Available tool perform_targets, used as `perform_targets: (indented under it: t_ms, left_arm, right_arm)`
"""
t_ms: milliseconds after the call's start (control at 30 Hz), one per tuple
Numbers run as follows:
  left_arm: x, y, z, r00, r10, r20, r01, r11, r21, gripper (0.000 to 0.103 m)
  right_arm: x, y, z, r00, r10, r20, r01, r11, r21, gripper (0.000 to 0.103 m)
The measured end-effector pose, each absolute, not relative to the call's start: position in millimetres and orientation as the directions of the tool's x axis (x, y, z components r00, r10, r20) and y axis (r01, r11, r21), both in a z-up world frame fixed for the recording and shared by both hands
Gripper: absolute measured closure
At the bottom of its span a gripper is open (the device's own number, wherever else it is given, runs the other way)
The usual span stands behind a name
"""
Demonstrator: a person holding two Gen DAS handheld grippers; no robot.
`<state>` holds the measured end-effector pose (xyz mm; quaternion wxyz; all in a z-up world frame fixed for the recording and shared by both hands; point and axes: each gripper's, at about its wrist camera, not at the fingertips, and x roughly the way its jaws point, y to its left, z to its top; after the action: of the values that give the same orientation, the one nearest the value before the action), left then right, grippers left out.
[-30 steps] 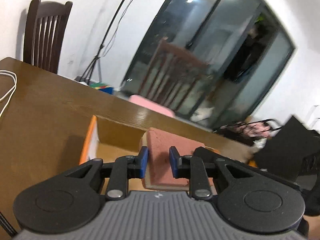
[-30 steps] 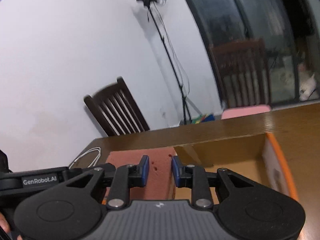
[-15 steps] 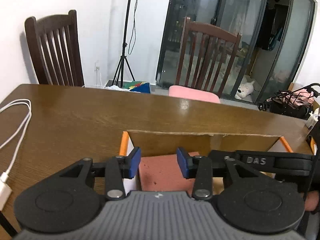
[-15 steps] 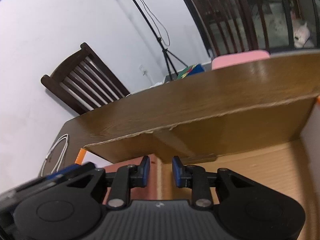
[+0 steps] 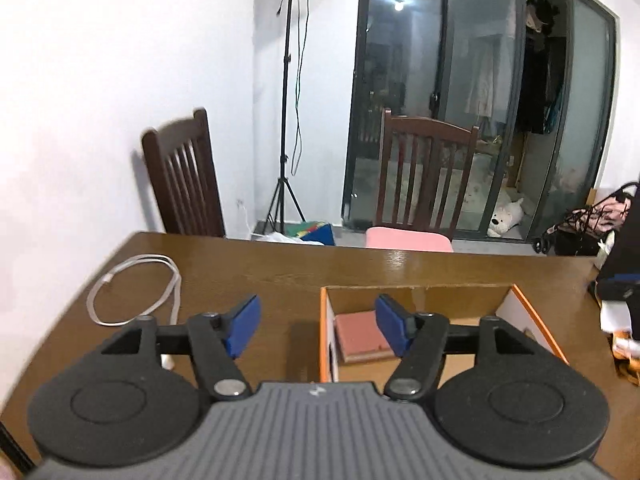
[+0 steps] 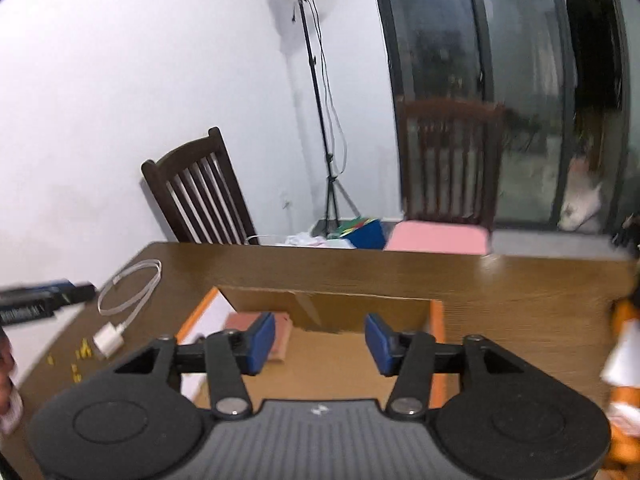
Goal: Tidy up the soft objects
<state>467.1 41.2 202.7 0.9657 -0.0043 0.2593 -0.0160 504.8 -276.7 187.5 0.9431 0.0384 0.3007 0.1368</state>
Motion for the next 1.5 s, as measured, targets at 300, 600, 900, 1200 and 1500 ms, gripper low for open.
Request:
perform_targets:
  t_ms: [300,600,900,1200,1500]
  left_arm:
    - [303.5,32.8,186.3,0.945,0.025,-0.326,-0.03,0.999,-0.01,0.014]
    - [136.6,13.4,111.4,0.977,-0.033,-0.212,0.028,0.999,-0.025,0.002]
    - [87.9,-2.3,72.2,0.979,0.013,-0.206,-0.002,0.999,0.054,0.002]
    - [97.3,-6.0,56.9,0.966,-0.029,-0.256,0.038,0.999,0.031,0.002]
    - [147.4,-2.9,34.5,0.929,-0.052,-0.367,0.056,0.998,-0.001,0.009]
  right_arm:
    - [344.2,-322.5,204.6,0.879,0.257,-0.401,-0.238,0.966,0.098,0.042]
    - [168.7,-303.9,129.6,0.934,0.261,-0.245,-0.276,0.961,-0.029,0.036]
    - [65.6,-285.2,49.9,0.949,0.252,-0.192,-0.249,0.968,0.04,0.016]
    - [74.5,-278.7,34.5,0.946,0.236,-0.221,-0.227,0.972,0.067,0.017]
    - [115.8,-251.0,22.2,0.907,0.285,-0.309,-0.285,0.957,0.048,0.04]
